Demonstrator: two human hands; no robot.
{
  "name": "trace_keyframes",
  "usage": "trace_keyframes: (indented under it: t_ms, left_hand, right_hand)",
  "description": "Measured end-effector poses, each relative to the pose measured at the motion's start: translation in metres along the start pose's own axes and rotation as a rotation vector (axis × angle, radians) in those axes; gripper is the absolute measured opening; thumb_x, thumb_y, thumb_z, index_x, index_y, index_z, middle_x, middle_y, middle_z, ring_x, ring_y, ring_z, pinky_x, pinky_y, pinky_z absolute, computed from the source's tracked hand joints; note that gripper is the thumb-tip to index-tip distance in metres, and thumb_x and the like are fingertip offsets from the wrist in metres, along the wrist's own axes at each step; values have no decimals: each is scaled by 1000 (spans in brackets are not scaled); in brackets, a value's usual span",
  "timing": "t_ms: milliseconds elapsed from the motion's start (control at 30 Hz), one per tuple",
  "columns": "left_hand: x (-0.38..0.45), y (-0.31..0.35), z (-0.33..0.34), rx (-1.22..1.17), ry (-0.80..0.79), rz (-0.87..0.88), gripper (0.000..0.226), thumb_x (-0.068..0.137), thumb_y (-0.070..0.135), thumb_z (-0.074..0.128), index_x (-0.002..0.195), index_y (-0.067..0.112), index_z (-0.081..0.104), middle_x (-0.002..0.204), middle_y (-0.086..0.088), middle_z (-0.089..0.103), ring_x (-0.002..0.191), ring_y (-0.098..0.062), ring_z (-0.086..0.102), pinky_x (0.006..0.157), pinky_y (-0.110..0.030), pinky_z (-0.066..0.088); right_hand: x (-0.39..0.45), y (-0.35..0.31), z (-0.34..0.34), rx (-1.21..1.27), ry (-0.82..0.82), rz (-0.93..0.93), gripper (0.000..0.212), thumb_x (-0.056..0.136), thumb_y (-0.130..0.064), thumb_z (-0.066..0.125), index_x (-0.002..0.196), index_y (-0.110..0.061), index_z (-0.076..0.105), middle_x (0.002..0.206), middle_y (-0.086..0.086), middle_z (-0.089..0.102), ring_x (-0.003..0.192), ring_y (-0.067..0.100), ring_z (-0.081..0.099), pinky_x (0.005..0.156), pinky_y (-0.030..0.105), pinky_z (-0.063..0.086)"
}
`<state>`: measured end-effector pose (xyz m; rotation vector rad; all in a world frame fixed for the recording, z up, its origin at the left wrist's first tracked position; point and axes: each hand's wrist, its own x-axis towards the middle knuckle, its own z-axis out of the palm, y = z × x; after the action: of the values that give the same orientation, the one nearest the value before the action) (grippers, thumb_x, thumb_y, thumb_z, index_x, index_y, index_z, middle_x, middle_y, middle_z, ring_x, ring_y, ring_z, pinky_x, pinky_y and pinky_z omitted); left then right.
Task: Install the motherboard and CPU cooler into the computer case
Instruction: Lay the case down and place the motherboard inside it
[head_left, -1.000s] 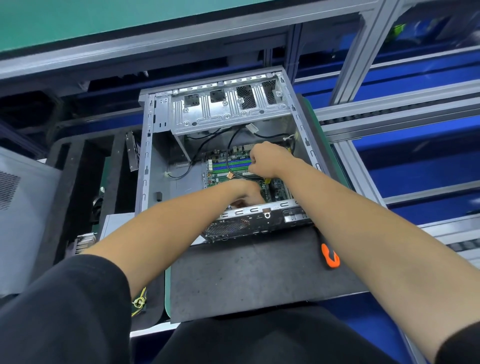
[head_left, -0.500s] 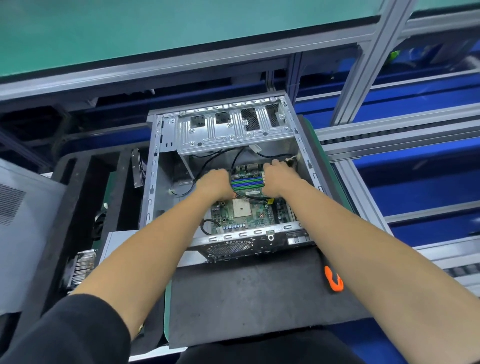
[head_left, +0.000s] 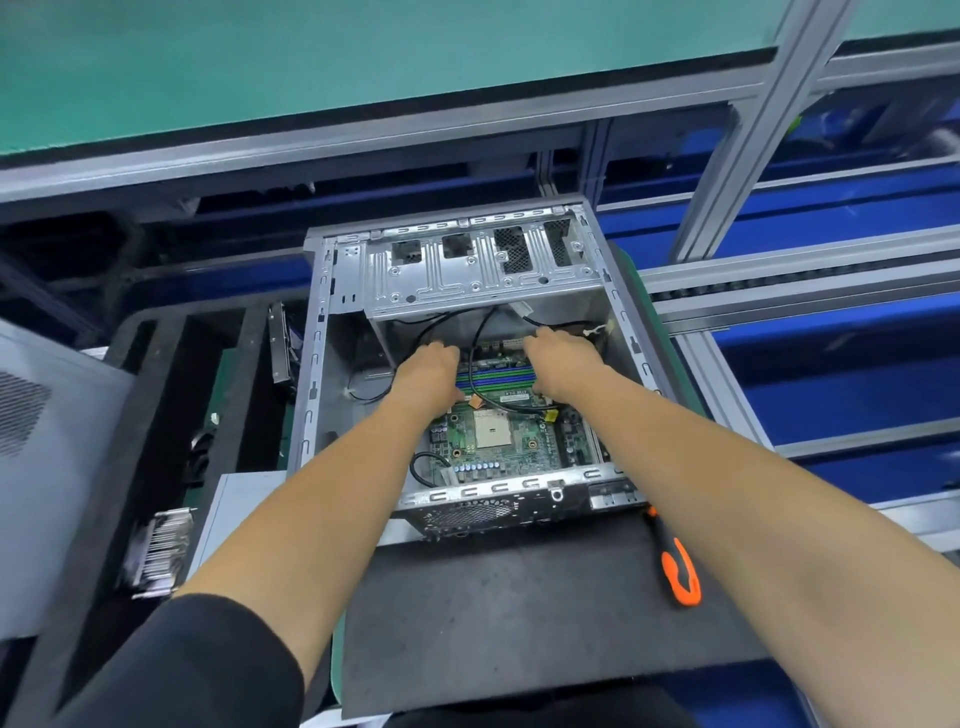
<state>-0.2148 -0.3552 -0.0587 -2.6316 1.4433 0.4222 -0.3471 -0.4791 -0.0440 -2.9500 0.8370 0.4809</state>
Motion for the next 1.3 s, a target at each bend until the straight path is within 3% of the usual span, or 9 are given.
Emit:
trace_keyframes:
  t_ms: [100,300,433,633,833,1133,1233,1300]
  left_hand:
    - [1,0,0,-7,-7,2,54,85,27,70,128,6,47,121,-14,48,112,-33,50,85,-41,48]
    - [-1,1,4,65,59,38,43,86,20,64,122,6,46,122,-16,46,105,-34,52,72,-38,43]
    - [3,-1,5,-10,81,4,48,86,21,65,126,5,44,127,-17,45,113,-33,48,81,-36,44]
    - [7,-3,11,-92,-19,-23,54,89,26,64,132,5,39,139,-19,34,122,-35,42,95,-41,42]
    - [7,-6,6,-170,-35,-44,48,84,28,70,120,6,48,125,-15,43,101,-33,55,74,-34,43]
    - [-2,-8,-2,-221,-32,-65,54,82,23,71,124,8,42,130,-16,38,109,-32,50,79,-36,45]
    - [-12,-10,-21,-317,95,-5,18,83,21,66,92,13,51,106,-9,54,86,-22,52,68,-30,41]
    - [-21,-10,-33,-363,-27,79,24,82,28,68,72,16,50,83,-4,61,65,-13,51,55,-26,38]
  right_hand:
    - [-1,-2,-2,12,-9,-2,38,89,-7,65,125,-7,52,125,13,49,107,33,57,78,42,49]
    - [-1,-5,-1,-43,33,-3,47,85,-2,65,128,-3,46,125,14,49,114,32,53,79,41,47]
    - [1,-4,-2,-38,67,1,50,84,-1,66,129,-3,45,126,15,49,115,31,51,85,41,46]
    - [7,-1,6,-38,18,13,52,88,-5,60,136,-6,39,137,17,39,124,34,41,96,44,41]
    - [8,2,10,86,-40,2,50,86,-6,62,129,-7,37,130,17,41,116,36,46,80,43,42]
    - [8,1,8,103,-64,1,50,86,-11,60,130,-7,37,132,16,39,117,35,45,78,43,43]
    - [4,-2,-2,110,-50,16,54,83,-18,62,130,-8,39,131,17,40,117,36,44,84,44,42]
    - [0,-5,-11,106,64,-21,53,79,-19,62,127,-8,43,127,17,44,116,35,44,89,45,42]
